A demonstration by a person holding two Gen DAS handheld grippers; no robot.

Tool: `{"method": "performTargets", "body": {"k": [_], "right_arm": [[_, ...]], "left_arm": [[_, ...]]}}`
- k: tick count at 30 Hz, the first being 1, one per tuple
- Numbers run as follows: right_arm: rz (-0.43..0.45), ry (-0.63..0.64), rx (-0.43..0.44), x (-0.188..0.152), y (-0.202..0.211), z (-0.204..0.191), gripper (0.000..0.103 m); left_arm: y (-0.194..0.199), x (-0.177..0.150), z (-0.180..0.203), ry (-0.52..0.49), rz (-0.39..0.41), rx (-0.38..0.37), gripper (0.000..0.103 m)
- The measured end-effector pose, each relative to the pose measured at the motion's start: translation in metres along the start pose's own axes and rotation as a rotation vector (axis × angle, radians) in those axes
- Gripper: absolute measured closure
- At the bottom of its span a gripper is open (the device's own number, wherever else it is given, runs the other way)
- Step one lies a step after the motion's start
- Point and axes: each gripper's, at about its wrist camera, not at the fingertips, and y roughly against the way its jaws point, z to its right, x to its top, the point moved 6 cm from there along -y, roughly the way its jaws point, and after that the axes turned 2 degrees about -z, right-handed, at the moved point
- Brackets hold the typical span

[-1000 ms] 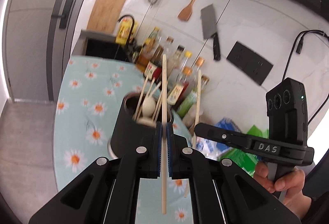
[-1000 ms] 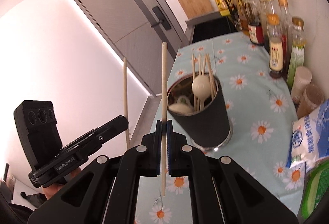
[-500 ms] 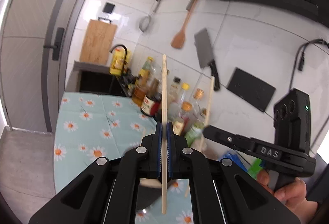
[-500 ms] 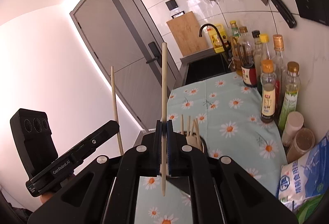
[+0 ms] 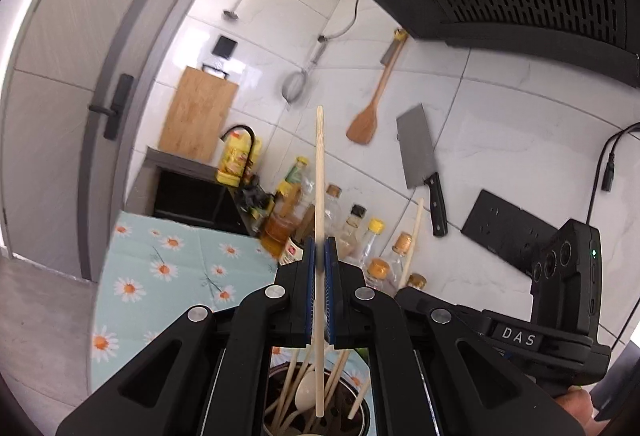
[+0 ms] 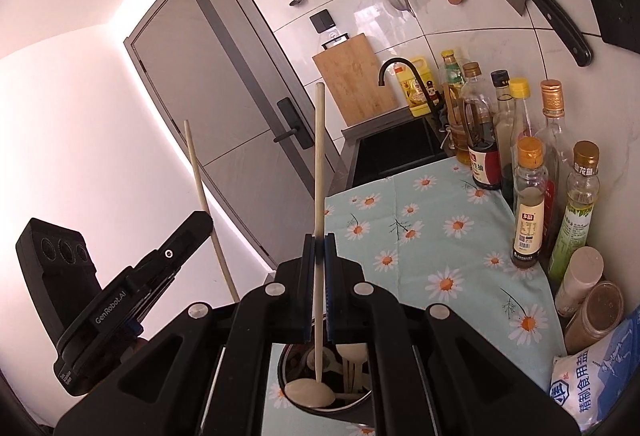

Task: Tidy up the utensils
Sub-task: 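Lift both held chopsticks over the black holder and lower them in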

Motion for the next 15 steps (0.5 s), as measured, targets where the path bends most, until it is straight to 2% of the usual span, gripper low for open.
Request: {"method": "performTargets", "body": {"k": [4, 15], "right_arm": [[0.000, -0.012, -0.009, -0.012, -0.005, 0.007, 0.097], [-0.034, 0.002, -0.044, -0.045, -0.018, 0.017, 0.097]], "left_arm": [[-0.015, -0.022, -0.008, -0.003, -0.036, -0.016, 0.099], [-0.021, -0.062, -0.016, -0.071, -0.065, 0.022, 0.099]]}}
